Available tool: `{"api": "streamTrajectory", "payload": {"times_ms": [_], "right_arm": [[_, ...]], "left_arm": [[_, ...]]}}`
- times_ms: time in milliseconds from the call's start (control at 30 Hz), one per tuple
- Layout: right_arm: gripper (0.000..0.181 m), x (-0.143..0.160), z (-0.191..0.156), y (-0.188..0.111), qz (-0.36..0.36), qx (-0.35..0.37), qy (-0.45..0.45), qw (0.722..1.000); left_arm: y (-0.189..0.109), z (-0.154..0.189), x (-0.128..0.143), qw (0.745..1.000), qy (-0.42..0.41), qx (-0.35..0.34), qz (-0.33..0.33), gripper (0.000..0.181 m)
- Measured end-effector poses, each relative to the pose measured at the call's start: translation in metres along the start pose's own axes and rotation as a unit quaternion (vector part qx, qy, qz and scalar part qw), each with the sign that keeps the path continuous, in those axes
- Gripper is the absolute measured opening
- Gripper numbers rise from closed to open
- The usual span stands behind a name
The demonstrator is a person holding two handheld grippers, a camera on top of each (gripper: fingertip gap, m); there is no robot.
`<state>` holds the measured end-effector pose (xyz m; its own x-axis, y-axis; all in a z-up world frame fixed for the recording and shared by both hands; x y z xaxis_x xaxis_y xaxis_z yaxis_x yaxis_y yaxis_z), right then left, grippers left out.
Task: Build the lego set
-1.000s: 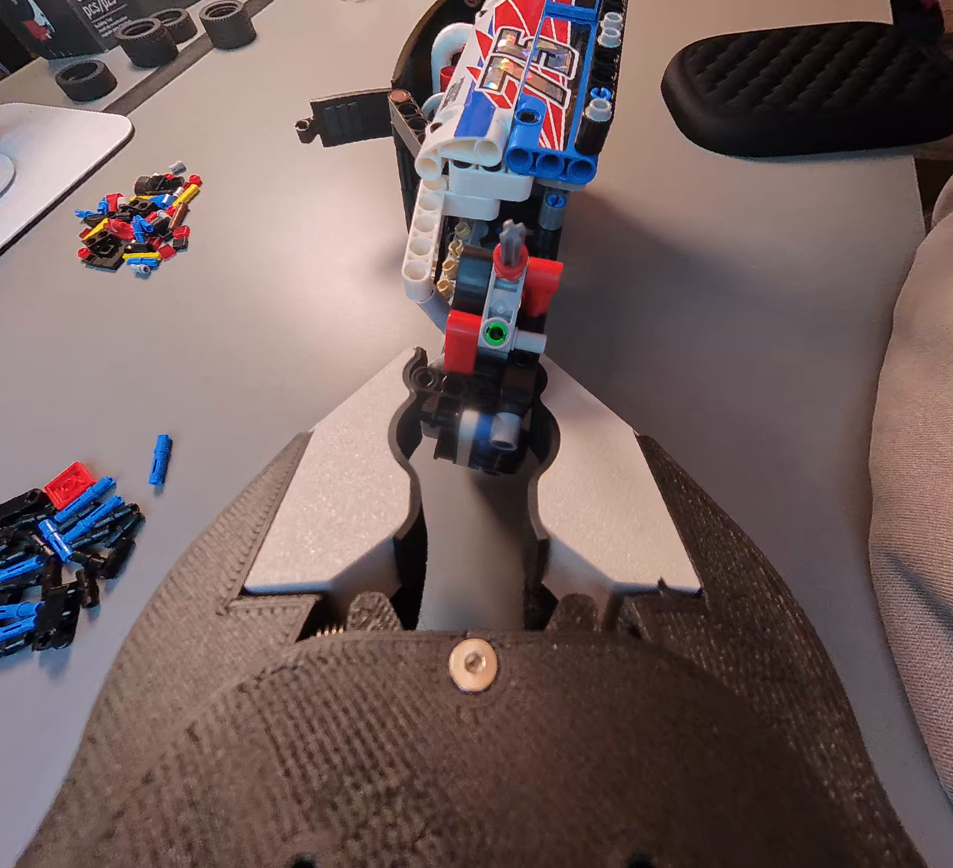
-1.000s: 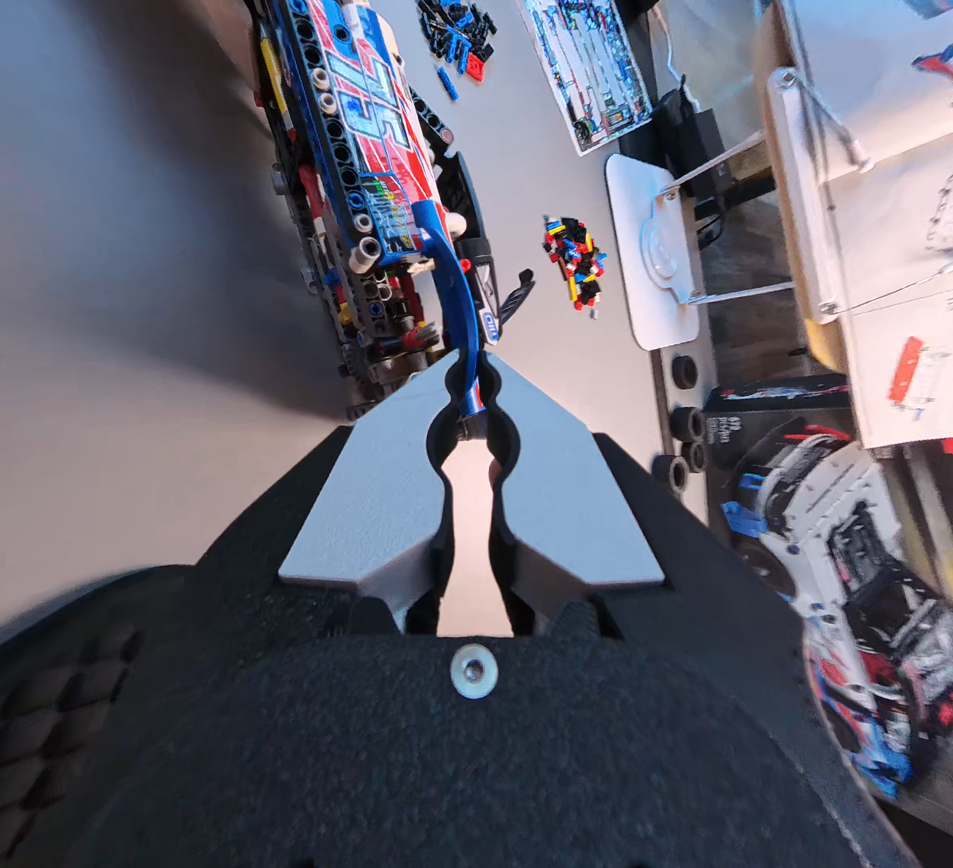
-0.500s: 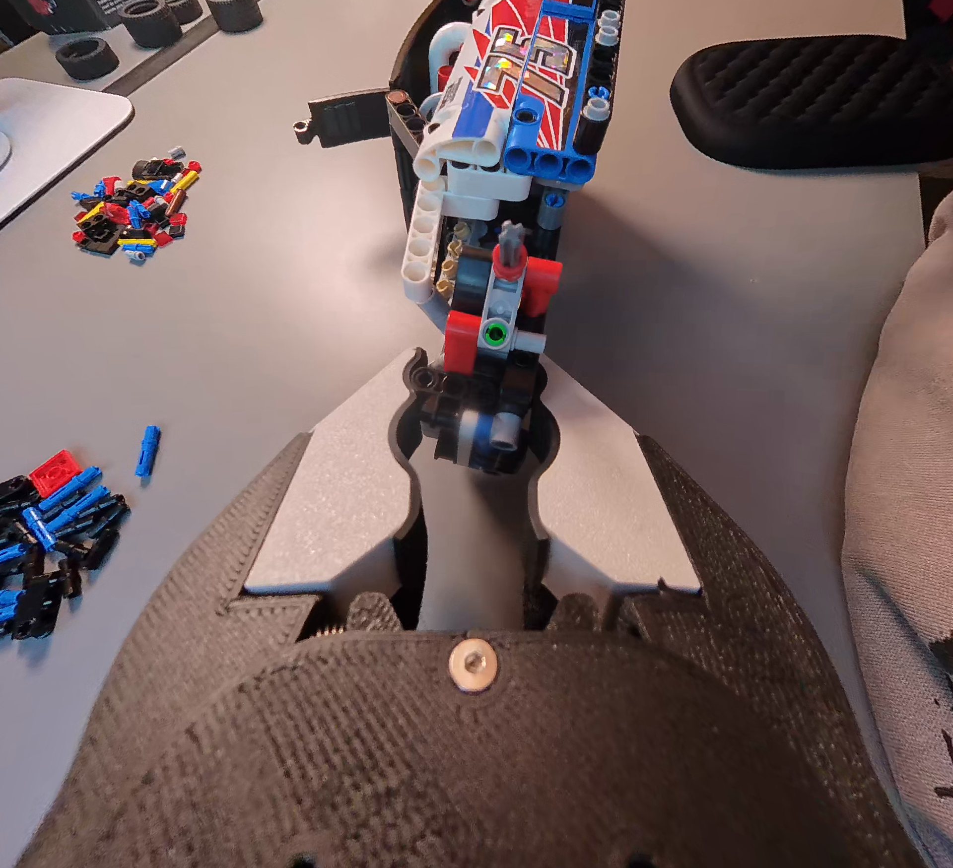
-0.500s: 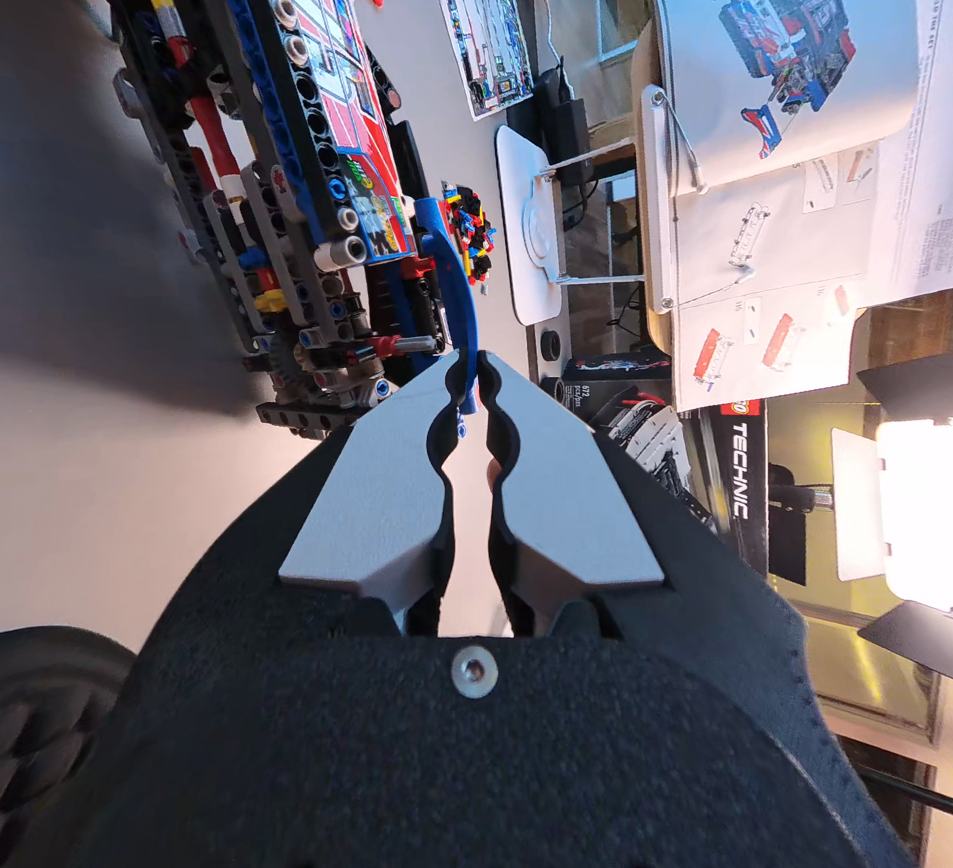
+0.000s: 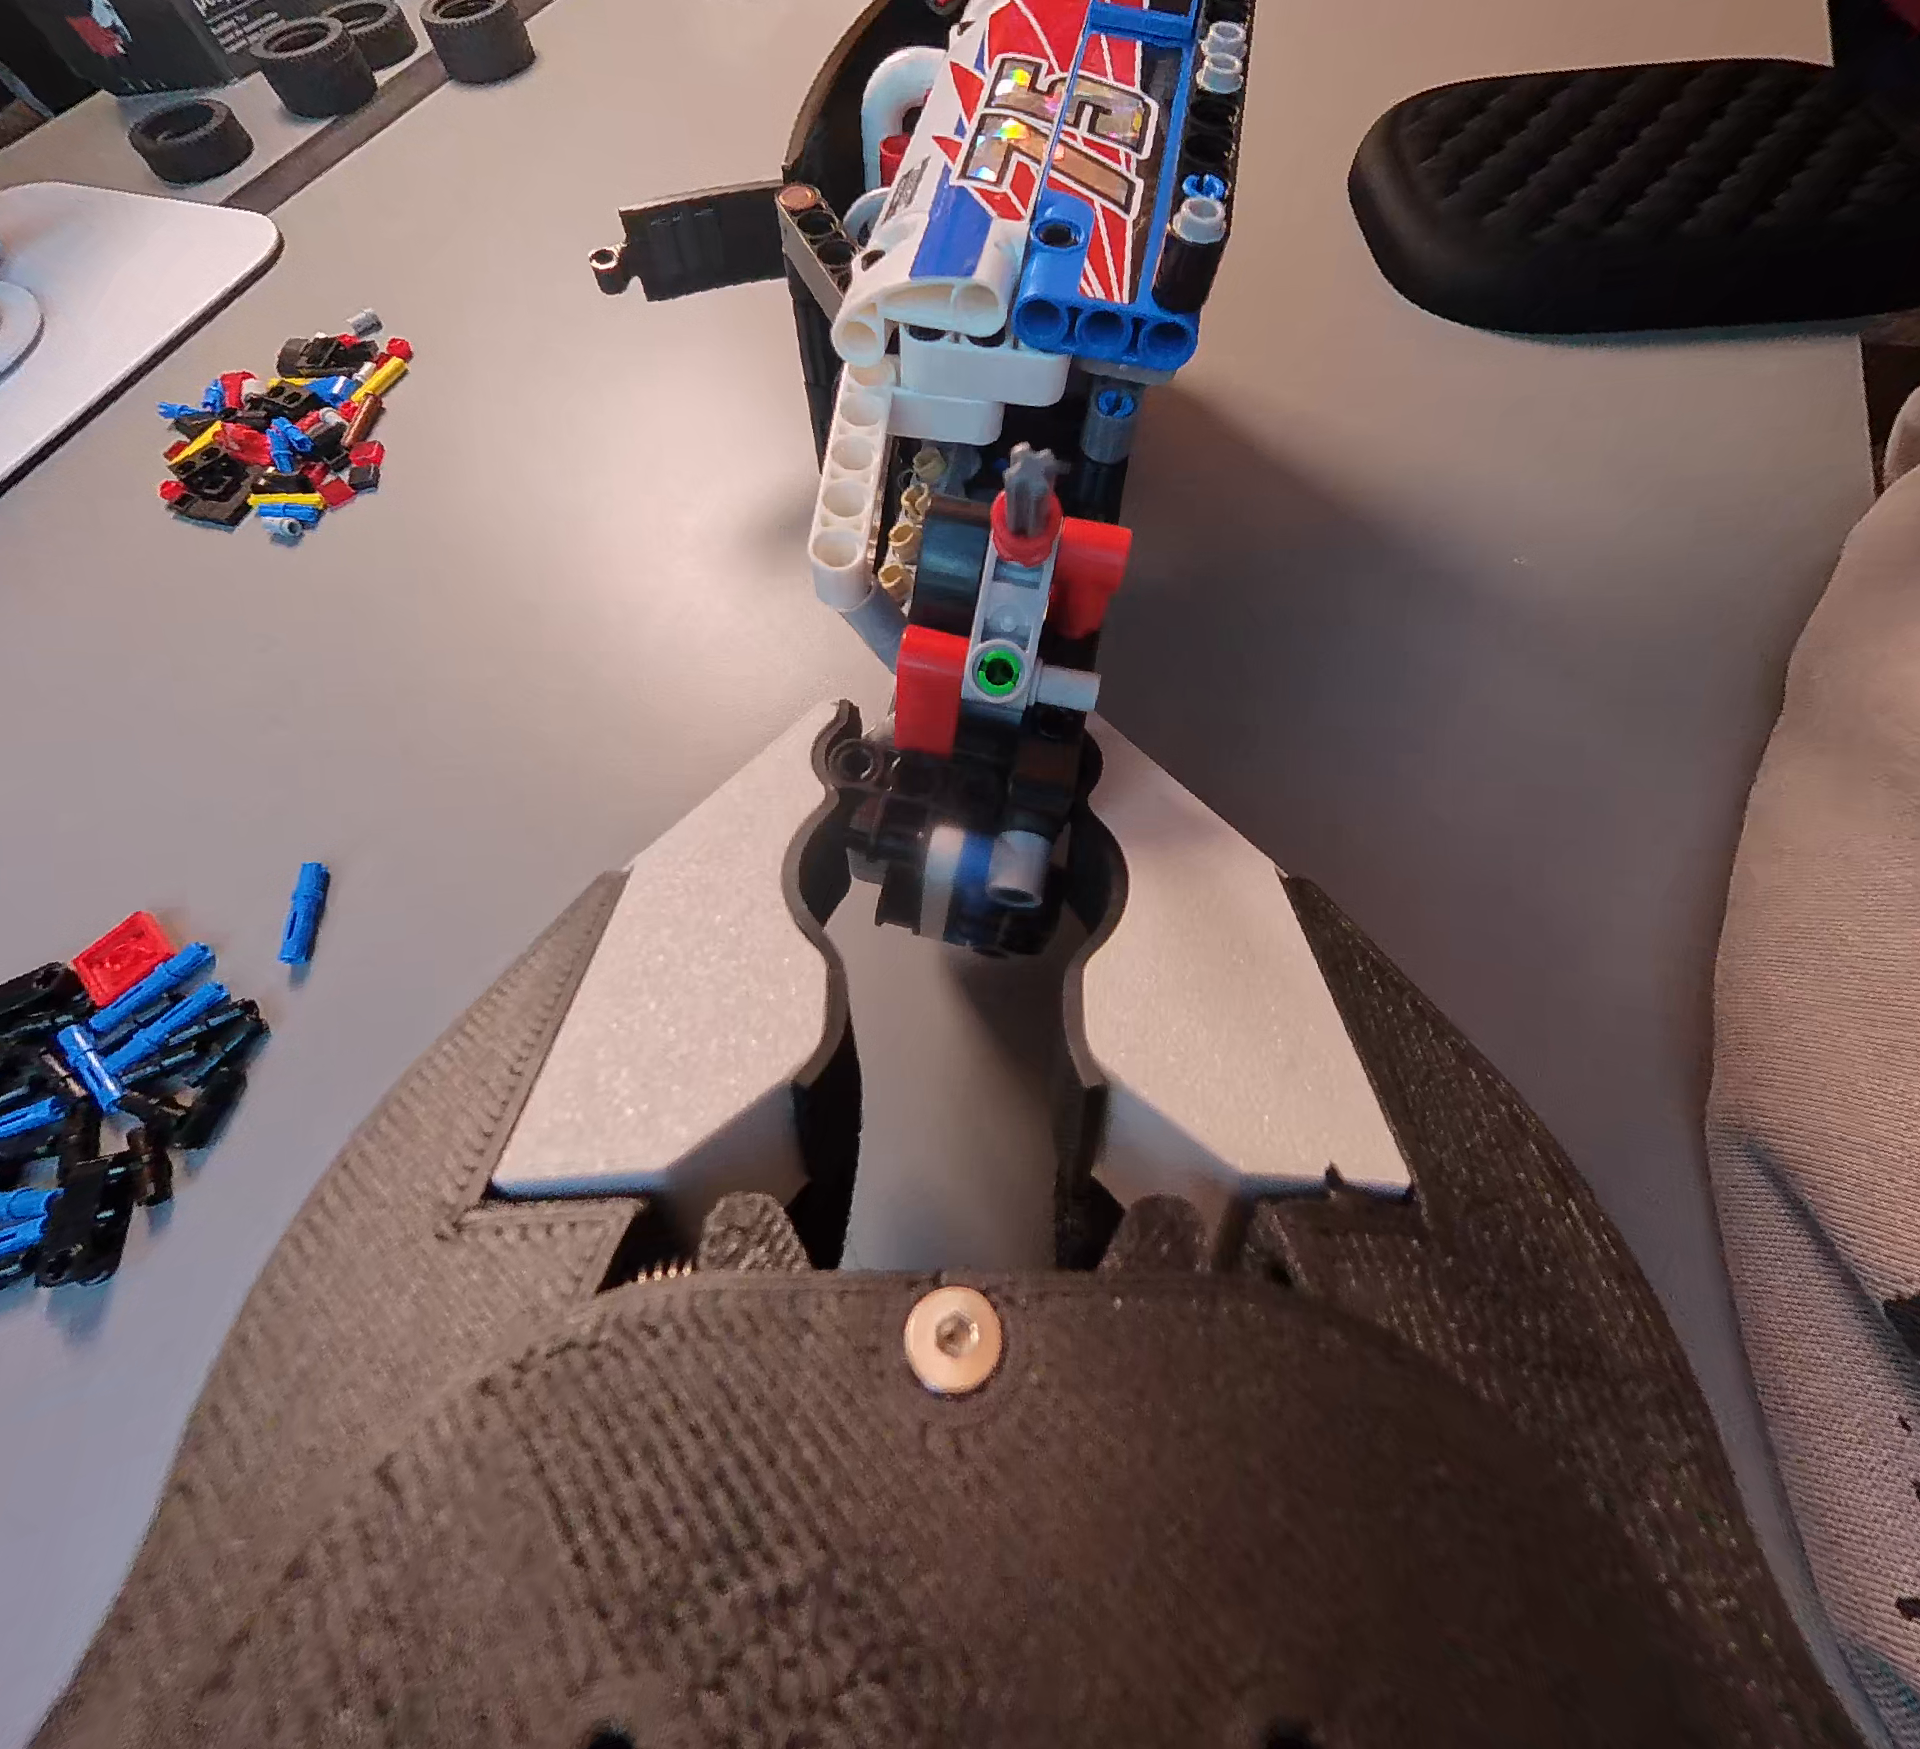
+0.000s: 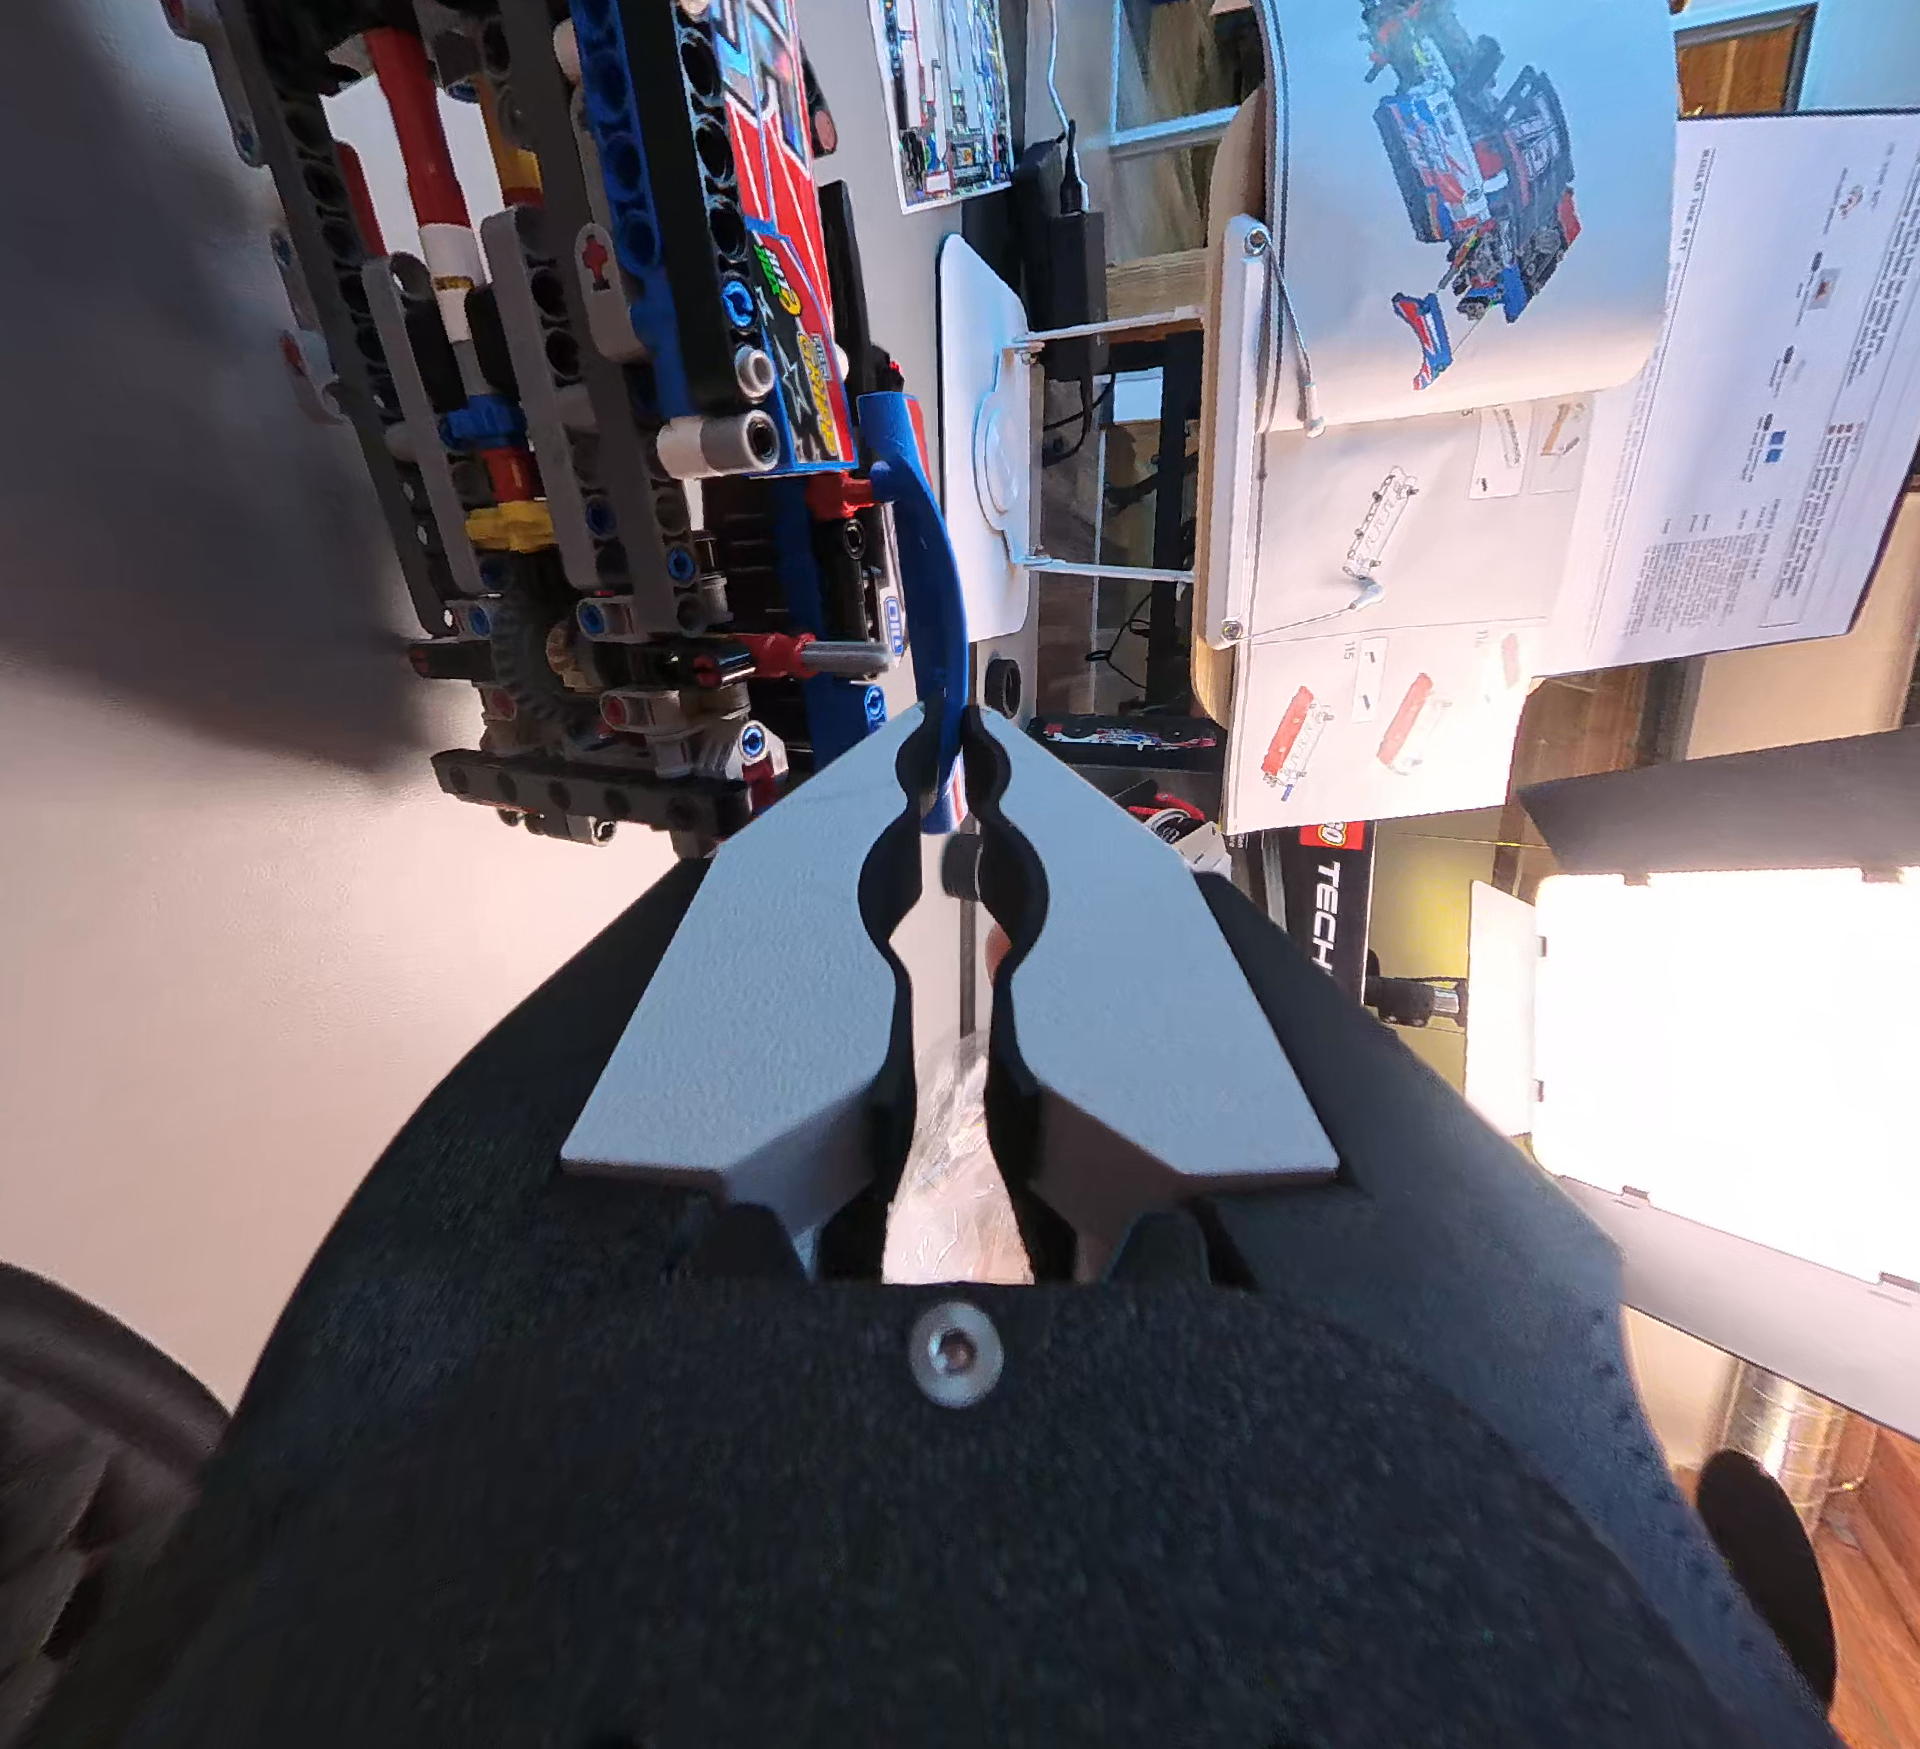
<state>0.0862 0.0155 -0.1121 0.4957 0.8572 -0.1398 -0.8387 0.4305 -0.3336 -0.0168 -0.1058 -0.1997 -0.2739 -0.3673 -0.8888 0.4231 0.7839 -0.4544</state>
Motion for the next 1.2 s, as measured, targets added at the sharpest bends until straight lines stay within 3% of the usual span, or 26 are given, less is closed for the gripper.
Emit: {"api": "streamTrajectory", "payload": {"times_ms": [1200], "right_arm": [[0.001,0.0009,-0.0022,-0.0001,-0.011,0.001,-0.041,0.999]], "left_arm": [[0.0,0.0009,-0.0001,1.0,0.005,0.001,0.003,0.037]]}}
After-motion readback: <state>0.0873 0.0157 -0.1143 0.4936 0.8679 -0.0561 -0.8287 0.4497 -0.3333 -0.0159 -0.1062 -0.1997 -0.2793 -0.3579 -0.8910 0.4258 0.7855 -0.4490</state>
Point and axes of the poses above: each gripper's, where its closed fingertips meet, y out along the fingers, x out of its underside, z = x × y across the jaws, the point moved 1 cm from there along -y, back along the fingers, and after that the axes turned 2 degrees about z, right-handed, at the moved point
